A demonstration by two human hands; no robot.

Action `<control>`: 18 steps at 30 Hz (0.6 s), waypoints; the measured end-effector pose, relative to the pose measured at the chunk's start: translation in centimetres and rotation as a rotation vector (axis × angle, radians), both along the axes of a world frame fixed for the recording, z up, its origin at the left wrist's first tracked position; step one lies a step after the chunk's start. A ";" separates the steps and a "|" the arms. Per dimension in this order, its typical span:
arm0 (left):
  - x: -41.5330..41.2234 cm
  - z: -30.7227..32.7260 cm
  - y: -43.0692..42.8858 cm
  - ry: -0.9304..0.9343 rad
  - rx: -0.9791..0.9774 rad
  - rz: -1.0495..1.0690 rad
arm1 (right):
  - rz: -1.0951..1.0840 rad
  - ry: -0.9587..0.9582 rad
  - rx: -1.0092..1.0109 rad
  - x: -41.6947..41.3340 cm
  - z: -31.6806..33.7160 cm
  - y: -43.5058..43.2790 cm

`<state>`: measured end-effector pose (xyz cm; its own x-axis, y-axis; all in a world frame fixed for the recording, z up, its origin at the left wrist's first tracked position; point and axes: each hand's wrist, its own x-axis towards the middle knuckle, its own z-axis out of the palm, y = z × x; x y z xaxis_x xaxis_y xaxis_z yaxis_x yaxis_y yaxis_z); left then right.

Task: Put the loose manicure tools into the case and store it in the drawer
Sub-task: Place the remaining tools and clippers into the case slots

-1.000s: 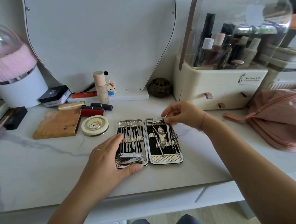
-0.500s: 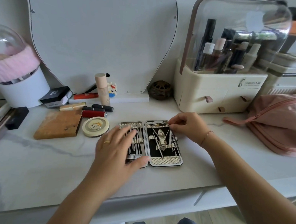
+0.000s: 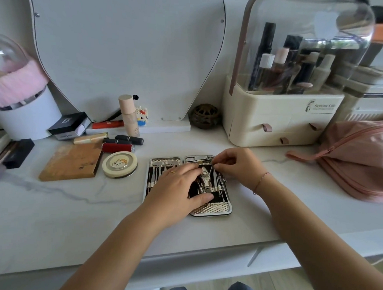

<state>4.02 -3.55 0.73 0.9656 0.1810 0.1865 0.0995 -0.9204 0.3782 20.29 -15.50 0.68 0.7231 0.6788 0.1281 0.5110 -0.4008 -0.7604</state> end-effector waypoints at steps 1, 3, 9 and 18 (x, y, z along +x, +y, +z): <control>0.0 -0.1 0.0 -0.008 -0.007 0.003 | 0.011 0.009 0.000 0.0 0.0 -0.1; 0.0 -0.2 0.0 -0.022 -0.017 0.008 | 0.025 -0.004 -0.009 0.0 0.1 -0.1; -0.1 -0.3 -0.1 -0.045 -0.034 0.026 | 0.026 -0.028 -0.018 0.0 0.2 -0.1; -0.2 -0.4 -0.2 -0.068 -0.032 0.047 | 0.019 -0.061 -0.037 -0.5 0.3 -0.1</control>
<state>3.85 -3.75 0.33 0.9413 0.2328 0.2444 0.1155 -0.9026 0.4148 19.77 -15.60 1.03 0.7018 0.6973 0.1458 0.5633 -0.4178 -0.7128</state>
